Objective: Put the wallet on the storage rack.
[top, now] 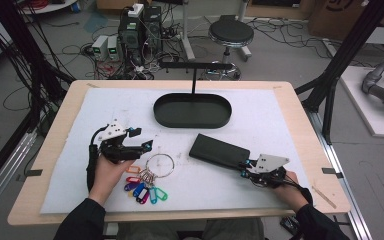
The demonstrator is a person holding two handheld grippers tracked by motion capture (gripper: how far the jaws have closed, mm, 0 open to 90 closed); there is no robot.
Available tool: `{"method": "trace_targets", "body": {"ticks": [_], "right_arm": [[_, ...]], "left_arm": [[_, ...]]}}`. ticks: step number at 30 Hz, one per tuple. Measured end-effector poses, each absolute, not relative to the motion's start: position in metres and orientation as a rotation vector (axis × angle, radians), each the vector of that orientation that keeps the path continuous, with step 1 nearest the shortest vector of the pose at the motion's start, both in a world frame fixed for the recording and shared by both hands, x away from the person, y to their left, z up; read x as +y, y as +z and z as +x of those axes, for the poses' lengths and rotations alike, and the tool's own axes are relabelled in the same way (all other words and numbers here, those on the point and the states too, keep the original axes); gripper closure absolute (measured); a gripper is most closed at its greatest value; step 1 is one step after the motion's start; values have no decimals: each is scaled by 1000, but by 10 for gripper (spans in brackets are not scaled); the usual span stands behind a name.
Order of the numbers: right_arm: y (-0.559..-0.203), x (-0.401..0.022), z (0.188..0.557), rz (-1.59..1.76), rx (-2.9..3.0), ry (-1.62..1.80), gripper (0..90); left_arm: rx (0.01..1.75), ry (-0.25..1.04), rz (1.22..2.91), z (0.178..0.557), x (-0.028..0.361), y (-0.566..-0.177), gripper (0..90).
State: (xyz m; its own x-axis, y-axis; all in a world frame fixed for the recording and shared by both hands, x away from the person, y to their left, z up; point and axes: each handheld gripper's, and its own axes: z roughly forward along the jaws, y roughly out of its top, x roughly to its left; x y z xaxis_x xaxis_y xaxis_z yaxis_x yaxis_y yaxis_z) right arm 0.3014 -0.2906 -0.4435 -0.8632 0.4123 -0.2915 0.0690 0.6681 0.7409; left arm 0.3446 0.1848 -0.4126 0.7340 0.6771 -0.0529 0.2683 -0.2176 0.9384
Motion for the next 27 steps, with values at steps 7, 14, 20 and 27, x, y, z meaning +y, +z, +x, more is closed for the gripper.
{"method": "trace_targets", "body": {"ticks": [7, 14, 20, 27], "right_arm": [[-428, -298, 306, 465, 2410, 1282, 823], [-417, -299, 307, 491, 2391, 1505, 828], [-416, -303, 310, 530, 2391, 1586, 828], [-416, -305, 314, 569, 2383, 1616, 826]], "left_arm": [[707, 418, 1782, 343, 175, -410, 316], [636, 400, 1795, 340, 159, -406, 316], [514, 363, 1825, 340, 133, -404, 316], [447, 344, 1870, 347, 104, -408, 316]]}}
